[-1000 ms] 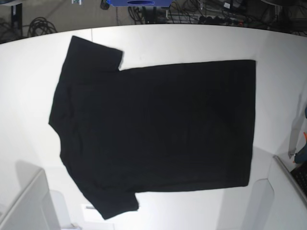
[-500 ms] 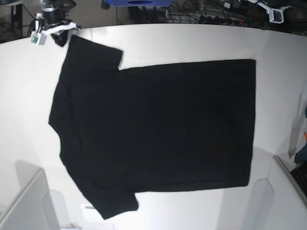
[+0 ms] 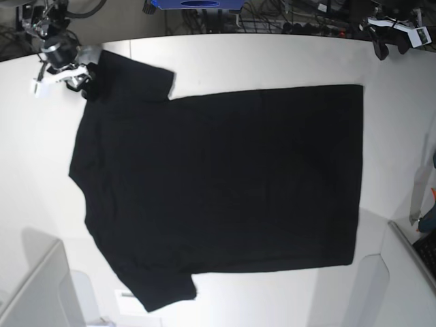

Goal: Fold the T-shirt properly
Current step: 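Lower both grippers and grasp the shirt's shoulder corners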

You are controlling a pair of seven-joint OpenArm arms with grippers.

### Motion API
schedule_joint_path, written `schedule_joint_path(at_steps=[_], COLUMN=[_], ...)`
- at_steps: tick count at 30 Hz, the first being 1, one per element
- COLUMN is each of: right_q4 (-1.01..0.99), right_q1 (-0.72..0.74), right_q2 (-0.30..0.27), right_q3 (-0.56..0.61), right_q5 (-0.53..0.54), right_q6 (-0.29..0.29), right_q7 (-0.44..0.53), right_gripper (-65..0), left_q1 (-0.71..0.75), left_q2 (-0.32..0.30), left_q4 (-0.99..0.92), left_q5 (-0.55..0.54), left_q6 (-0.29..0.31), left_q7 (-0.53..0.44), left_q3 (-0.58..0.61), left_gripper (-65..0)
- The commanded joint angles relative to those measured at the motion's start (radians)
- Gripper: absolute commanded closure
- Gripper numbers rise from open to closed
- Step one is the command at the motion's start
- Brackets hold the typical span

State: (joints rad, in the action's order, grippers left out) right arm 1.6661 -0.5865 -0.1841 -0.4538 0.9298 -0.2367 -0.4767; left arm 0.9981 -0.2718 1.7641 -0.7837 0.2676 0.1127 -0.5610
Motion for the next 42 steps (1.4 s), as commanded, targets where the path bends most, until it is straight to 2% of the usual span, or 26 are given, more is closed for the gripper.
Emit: schedule_joint_path(at_steps=[1,3,4,7,11,13,15,22,33,34,35,36,39,42], right_q4=[0.001,-0.008,-0.011,-0.025,-0.036,-0.042,-0.044,-0.044,-0.044,-0.044,-0.044,-0.044,-0.044,-0.031], right_q1=[-0.010,-0.013,-0.014,-0.026,-0.030,-0.030,-0.031,-0.031,-0.034,-0.034,-0.034,-0.034,-0.036,-0.039], right_q2=[-0.012,-0.012,-0.012,-0.012,-0.002,0.016,0.030,0.030,0.030,0.030,0.030,0.030,0.030,0.030], right_q3=[-0.003,-0.001,0.003,0.048,0.102,0.105,0.102,0.102,0.102,0.102,0.102,0.102,0.102,0.102], right_q5=[0.015,0.013,0.013,-0.005,-0.082,-0.088,-0.093,-0.090,-0.091,-0.091,-0.091,-0.093,-0.093,-0.093], right_q6=[-0.014,-0.016,-0.016,-0.019,-0.019,-0.019,-0.019,-0.019,-0.019,-0.019,-0.019,-0.019,-0.019,-0.019], right_q7=[0.011,0.011,0.009,0.009,0.011,0.011,0.013,0.013,0.011,0.011,0.011,0.011,0.011,0.011], right_gripper=[-37.1,-36.9,-36.9,-36.9,-36.8,-36.5,-33.5,0.0,0.0,0.0,0.0,0.0,0.0,0.0], left_q1=[-0.006,-0.052,-0.078,-0.160,-0.235,-0.253,-0.269,-0.356,-0.450,-0.451,-0.451,-0.451,-0.451,-0.451], left_q2=[-0.008,-0.004,-0.004,0.004,0.033,0.035,0.033,0.036,0.038,0.038,0.039,0.044,0.042,0.039], left_q4=[0.000,-0.034,-0.049,-0.091,-0.120,-0.123,-0.123,-0.203,-0.297,-0.297,-0.297,-0.297,-0.298,-0.295], left_q5=[-0.049,-0.096,-0.098,-0.070,-0.064,-0.064,-0.064,-0.064,-0.064,-0.067,-0.067,-0.067,-0.067,-0.064], left_q6=[0.060,0.143,0.161,0.174,0.175,0.175,0.175,0.174,0.167,0.167,0.167,0.167,0.167,0.167], left_q7=[0.011,0.092,0.135,0.269,0.347,0.347,0.347,0.347,0.347,0.347,0.347,0.347,0.347,0.347], left_q3=[-0.015,-0.054,-0.073,-0.132,-0.169,-0.161,-0.138,-0.057,0.074,0.072,0.072,0.072,0.072,0.072], left_gripper=[-43.6,-45.1,-44.8,-42.9,-42.0,-42.0,-42.0,-42.0,-41.5,-40.2,-35.9,-28.8,-1.5,0.0])
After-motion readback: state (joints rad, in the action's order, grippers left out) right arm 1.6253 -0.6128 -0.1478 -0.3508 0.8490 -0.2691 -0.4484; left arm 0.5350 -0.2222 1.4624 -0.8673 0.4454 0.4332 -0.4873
